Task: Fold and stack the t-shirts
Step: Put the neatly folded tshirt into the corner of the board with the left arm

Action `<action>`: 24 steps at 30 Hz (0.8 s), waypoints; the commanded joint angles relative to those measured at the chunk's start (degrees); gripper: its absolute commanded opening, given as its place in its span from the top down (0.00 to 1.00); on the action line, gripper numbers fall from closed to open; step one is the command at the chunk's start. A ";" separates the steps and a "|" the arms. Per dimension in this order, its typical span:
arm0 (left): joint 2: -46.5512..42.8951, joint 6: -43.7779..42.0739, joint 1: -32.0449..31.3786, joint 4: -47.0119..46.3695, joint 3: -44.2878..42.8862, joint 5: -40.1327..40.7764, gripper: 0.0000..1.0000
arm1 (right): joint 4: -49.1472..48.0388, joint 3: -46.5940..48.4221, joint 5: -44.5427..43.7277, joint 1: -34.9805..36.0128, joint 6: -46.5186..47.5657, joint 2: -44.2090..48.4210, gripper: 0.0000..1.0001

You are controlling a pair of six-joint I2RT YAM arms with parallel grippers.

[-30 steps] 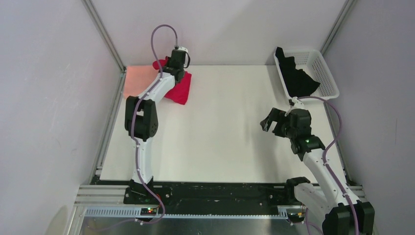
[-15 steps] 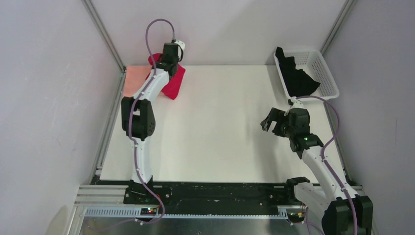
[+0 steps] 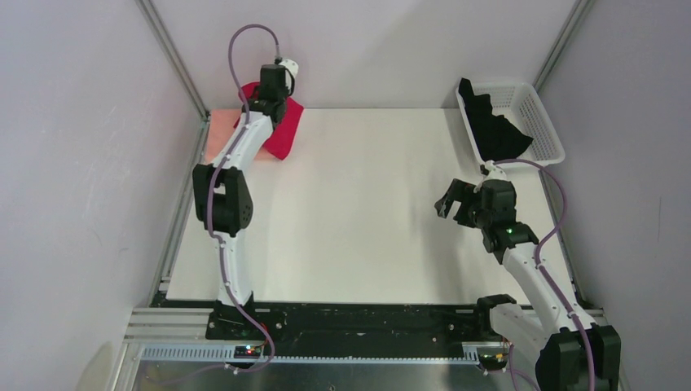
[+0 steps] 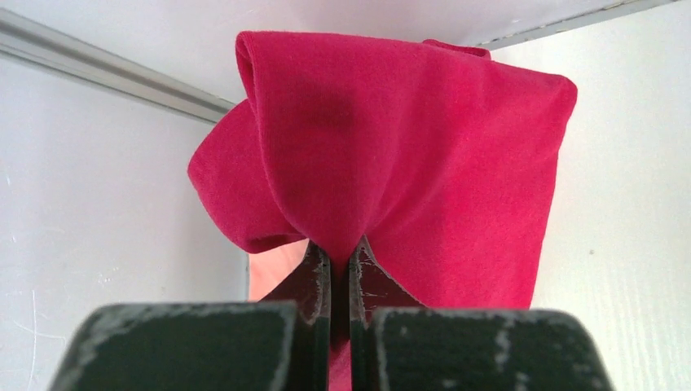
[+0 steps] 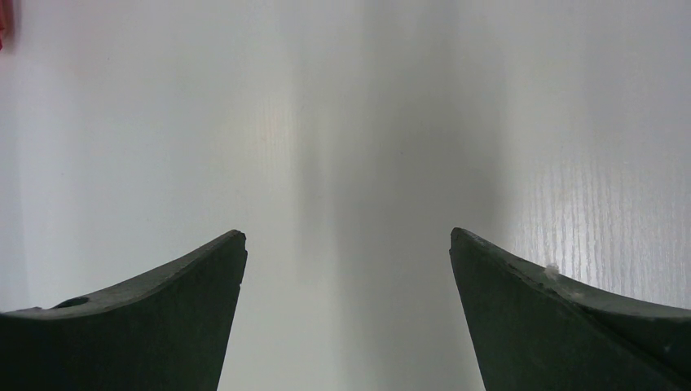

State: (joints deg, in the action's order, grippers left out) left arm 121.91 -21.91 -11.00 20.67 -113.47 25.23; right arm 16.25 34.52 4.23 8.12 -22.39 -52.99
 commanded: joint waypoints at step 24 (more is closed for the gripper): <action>12.15 2.23 14.61 -5.64 -10.34 1.53 0.02 | -3.68 0.06 -1.38 -0.39 0.41 -1.02 0.01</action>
State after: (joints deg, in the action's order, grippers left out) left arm 134.19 -20.91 2.20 17.82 -119.13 22.72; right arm 15.00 34.52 3.29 8.03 -22.37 -54.54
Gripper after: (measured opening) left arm 0.903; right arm 0.993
